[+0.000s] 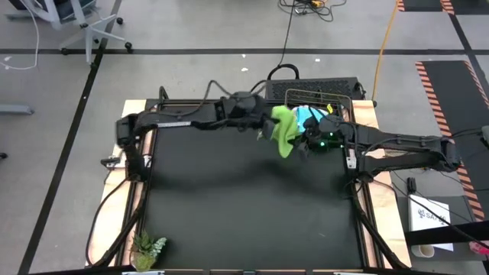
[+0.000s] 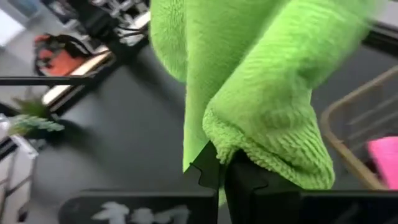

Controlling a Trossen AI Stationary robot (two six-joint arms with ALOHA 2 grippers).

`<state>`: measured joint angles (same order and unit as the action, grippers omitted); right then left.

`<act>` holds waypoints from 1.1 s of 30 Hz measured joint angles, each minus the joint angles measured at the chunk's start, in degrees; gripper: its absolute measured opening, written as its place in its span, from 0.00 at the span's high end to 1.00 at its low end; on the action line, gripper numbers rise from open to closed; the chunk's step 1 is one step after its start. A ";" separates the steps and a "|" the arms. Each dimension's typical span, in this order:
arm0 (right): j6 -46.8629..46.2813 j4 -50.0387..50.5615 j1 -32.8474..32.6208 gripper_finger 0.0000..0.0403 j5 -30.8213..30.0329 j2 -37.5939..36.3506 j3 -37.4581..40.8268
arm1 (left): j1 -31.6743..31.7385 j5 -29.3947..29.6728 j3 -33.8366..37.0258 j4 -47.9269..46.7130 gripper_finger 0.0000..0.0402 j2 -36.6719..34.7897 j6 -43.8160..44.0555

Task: Fold microfiber towels
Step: Put the green folded towel into the gold wire basket

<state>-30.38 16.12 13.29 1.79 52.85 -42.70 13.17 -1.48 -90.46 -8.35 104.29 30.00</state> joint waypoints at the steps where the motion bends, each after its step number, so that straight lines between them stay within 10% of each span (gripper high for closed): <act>1: 0.34 0.80 0.73 1.00 -0.07 -0.46 -0.22 | 0.40 -1.31 -1.73 0.42 0.99 1.52 -0.12; 18: 14.33 28.49 18.97 1.00 -3.69 -3.75 -12.88 | 4.28 -12.23 -30.94 -6.74 0.96 21.28 -4.16; 33: 25.25 40.67 37.80 1.00 -3.53 -3.97 -16.28 | 8.05 -14.48 -32.54 -4.97 0.99 22.71 -3.89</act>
<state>-5.12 56.79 51.08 -1.75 48.88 -58.98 21.22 -15.96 -123.00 -13.32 127.00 26.12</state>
